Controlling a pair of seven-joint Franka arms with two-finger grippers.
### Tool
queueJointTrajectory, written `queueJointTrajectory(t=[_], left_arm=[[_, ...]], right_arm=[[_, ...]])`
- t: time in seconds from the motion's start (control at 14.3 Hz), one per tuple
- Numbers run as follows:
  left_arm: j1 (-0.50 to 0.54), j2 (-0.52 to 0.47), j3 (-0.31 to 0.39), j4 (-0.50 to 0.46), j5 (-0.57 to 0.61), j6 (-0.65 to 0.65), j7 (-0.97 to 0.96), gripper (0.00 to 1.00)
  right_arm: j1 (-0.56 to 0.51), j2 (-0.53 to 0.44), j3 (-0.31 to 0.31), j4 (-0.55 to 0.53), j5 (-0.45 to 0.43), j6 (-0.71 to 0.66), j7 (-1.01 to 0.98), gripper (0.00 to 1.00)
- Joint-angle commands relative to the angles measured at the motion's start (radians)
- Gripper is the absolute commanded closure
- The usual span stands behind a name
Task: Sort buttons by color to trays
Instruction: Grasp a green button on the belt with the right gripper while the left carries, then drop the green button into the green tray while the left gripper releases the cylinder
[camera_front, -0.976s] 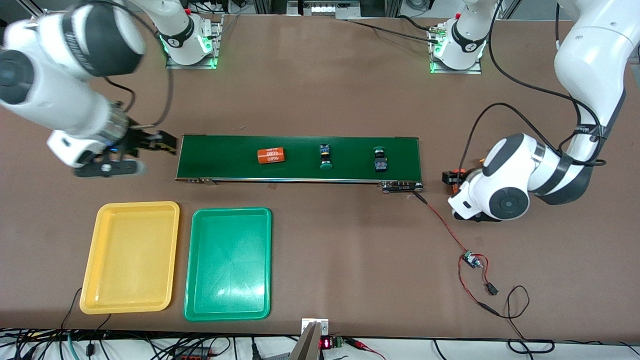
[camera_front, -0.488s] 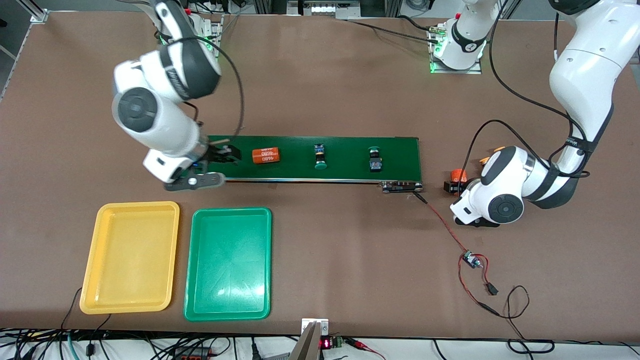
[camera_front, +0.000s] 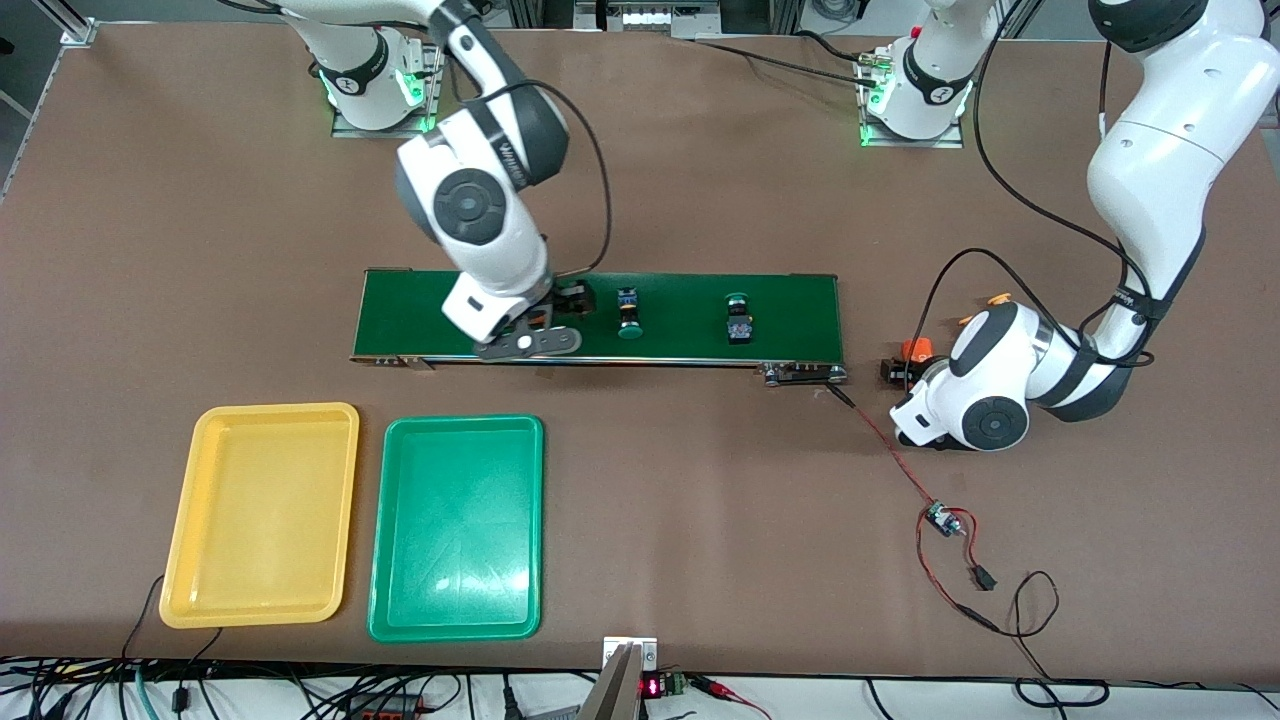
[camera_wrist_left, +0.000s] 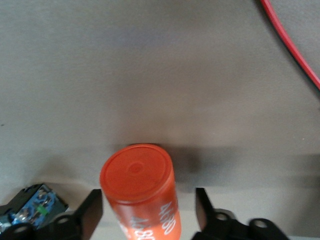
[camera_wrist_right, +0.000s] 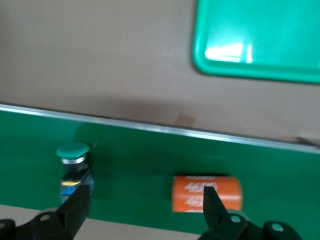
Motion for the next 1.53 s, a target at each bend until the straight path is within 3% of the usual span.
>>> queueJointTrajectory(t=[0.0,0.07,0.14,0.42,0.77,0.91,0.98,1.18,1.39,1.46], left_arm=[[-0.005,-0.015,-0.007,0.005,0.020,-0.009,0.034,0.74],[-0.006,-0.023,-0.013,0.011,0.020,-0.016,0.034,0.82],[-0.006,-0.035,-0.033,0.021,0.017,-0.036,0.032,0.83],[0.000,-0.038,-0.148,0.114,0.008,-0.179,0.057,0.81],[-0.006,-0.035,-0.274,0.108,0.006,-0.196,0.314,0.83],[-0.055,-0.027,-0.275,0.110,0.004,-0.188,0.504,0.84],[-0.087,-0.026,-0.271,0.108,0.004,-0.187,0.575,0.83],[-0.163,-0.018,-0.266,0.102,0.015,-0.188,0.742,0.83],[-0.241,-0.009,-0.234,0.090,0.047,-0.171,0.872,0.83],[-0.267,-0.009,-0.228,0.082,0.069,-0.170,0.905,0.82]], right_arm=[[0.048,0.038,-0.010,0.014,0.022,0.019,0.040,0.00],[0.066,0.045,-0.012,0.014,0.020,0.037,0.052,0.00],[0.068,0.055,-0.012,0.012,0.022,0.048,0.054,0.00],[0.082,0.102,-0.012,0.014,0.029,0.088,0.119,0.00],[0.085,0.147,-0.010,0.014,0.034,0.120,0.132,0.00],[0.085,0.154,-0.012,0.014,0.064,0.134,0.140,0.17],[0.085,0.154,-0.012,0.012,0.068,0.142,0.141,0.41],[0.085,0.156,-0.012,0.014,0.069,0.145,0.182,0.81],[0.077,0.154,-0.012,0.029,0.068,0.143,0.166,1.00],[0.073,0.156,-0.012,0.040,0.068,0.143,0.163,1.00]])
